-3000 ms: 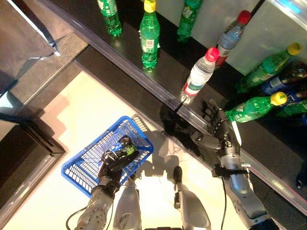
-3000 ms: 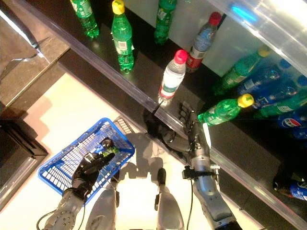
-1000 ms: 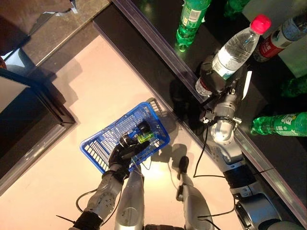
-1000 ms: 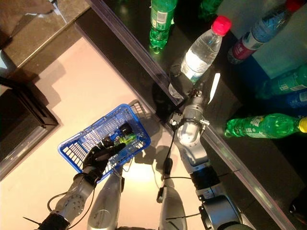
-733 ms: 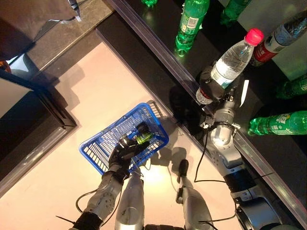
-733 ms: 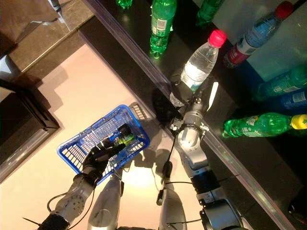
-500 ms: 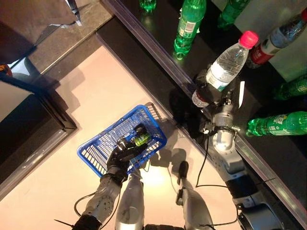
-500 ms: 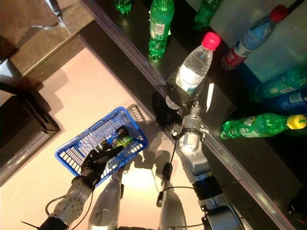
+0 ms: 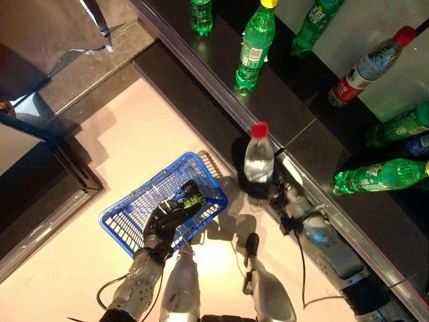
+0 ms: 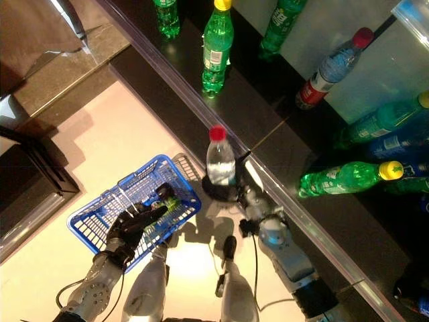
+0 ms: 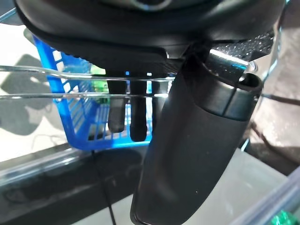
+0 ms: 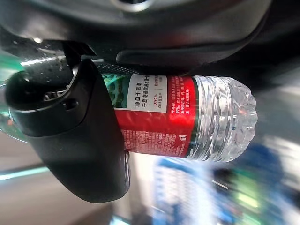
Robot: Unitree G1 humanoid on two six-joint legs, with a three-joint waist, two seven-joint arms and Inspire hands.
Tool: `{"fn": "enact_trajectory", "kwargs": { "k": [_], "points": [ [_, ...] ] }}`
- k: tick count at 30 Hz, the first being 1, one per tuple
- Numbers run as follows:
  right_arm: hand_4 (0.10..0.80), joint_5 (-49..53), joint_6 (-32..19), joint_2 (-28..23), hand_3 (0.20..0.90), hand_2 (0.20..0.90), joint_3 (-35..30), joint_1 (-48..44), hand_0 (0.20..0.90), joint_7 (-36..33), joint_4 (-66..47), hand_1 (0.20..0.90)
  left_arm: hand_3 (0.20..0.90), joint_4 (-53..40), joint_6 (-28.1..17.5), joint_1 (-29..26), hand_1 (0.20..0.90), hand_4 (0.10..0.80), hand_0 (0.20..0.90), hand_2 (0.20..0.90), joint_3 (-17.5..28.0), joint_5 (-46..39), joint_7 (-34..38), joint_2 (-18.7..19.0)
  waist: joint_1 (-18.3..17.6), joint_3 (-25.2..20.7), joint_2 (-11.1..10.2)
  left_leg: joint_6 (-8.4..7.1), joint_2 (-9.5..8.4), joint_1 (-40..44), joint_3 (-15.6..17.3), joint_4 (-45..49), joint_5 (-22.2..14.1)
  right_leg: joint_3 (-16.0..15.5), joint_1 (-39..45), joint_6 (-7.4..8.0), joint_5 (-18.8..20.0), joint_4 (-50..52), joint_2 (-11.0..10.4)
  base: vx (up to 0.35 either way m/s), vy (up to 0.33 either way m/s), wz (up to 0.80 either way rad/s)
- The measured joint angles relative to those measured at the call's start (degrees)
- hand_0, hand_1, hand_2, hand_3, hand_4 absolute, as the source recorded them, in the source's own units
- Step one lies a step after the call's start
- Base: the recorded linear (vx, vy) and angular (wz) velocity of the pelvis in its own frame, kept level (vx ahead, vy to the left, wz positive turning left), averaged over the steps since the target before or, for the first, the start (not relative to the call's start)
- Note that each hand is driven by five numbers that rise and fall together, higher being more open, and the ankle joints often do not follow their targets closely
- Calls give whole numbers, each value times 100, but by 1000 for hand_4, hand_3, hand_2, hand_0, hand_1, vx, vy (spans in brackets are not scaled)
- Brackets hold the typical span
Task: Pick up the drink and place into the basket.
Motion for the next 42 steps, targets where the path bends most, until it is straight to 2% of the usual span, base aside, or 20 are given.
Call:
{"fn": "enact_trajectory", "kwargs": {
  "k": [9,14,17,29,34,42],
  "points": [
    [100,621,882,1,200,300,398,-361,300,556,546,300,200,-102,187,-85,300,100,300,300,-88,221,-238,189,37,-28,-47,-44,26,38,-167,0,28,-162,174,-34,21,-99,60,28,-31,8],
    [100,1317,1209,155,200,300,509,-708,300,640,991,300,200,-144,456,-151,300,100,300,300,-190,643,-711,466,167,-35,-58,-48,10,36,-208,1,32,-221,205,-34,21,-118,56,11,-16,4],
    [100,1723,1459,170,200,300,530,-829,300,724,1116,300,200,-194,599,-265,300,100,300,300,-413,788,-926,775,185,-35,-58,-51,-8,31,-290,2,37,-296,253,-38,16,-129,48,15,5,13],
    [100,3134,2883,518,200,300,1025,-1271,300,957,1928,300,200,-198,617,-495,300,100,300,300,-875,1130,-1371,1117,354,-35,-57,-56,-19,23,-375,6,41,-328,284,-42,10,-130,45,0,-1,2],
    [100,3427,3236,795,200,300,1160,-1413,300,1058,2208,300,200,-197,617,-593,300,100,300,300,-1042,1208,-1468,1233,351,-41,-46,-74,-20,-15,-454,10,55,-390,282,-45,8,-130,43,-5,6,6],
    [100,3241,3788,838,200,300,1347,-1898,300,1100,2839,300,200,-197,617,-777,300,100,300,300,-1288,1259,-1585,1319,481,-47,-35,-78,-34,-71,-498,12,79,-464,261,-48,6,-130,28,-4,5,4]
  ]
}}
